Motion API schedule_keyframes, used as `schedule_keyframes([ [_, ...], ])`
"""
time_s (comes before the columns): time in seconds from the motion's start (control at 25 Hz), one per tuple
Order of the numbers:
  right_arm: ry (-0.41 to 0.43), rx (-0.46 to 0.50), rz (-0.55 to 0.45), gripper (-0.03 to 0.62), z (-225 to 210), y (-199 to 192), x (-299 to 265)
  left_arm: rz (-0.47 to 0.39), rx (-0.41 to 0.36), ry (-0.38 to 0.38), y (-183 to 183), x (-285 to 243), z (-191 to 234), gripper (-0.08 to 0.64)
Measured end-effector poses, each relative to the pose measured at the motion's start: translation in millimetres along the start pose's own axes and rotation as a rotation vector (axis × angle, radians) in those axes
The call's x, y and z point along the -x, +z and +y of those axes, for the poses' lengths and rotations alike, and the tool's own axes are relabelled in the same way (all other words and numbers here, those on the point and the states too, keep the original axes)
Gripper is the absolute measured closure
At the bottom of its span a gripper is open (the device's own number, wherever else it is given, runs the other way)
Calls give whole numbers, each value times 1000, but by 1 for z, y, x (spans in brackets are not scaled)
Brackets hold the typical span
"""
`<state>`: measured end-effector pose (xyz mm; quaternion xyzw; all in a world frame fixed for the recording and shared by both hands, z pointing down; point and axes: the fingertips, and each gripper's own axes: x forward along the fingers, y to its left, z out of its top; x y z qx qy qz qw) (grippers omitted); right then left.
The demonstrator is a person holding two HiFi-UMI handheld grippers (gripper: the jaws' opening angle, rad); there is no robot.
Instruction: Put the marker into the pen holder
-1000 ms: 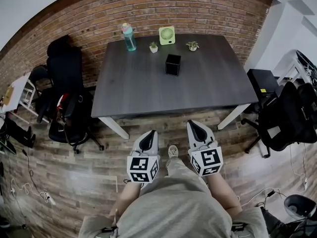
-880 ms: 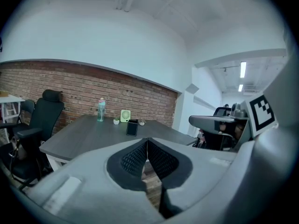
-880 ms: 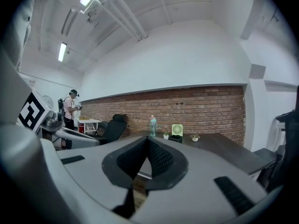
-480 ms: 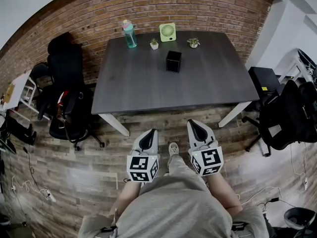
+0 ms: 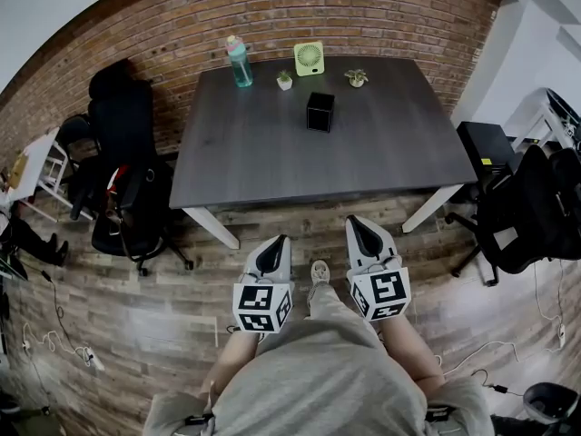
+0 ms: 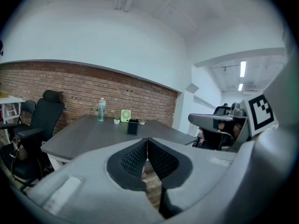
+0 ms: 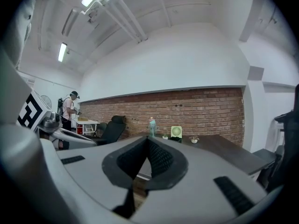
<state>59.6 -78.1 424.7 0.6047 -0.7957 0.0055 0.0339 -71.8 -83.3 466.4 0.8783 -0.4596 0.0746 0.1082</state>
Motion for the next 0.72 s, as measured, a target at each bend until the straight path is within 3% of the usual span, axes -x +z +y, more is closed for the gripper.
schedule_keyframes([
  [0.72,-11,-20,-11,591,0,0,5,0,3,-10,-4,6,-6,543],
])
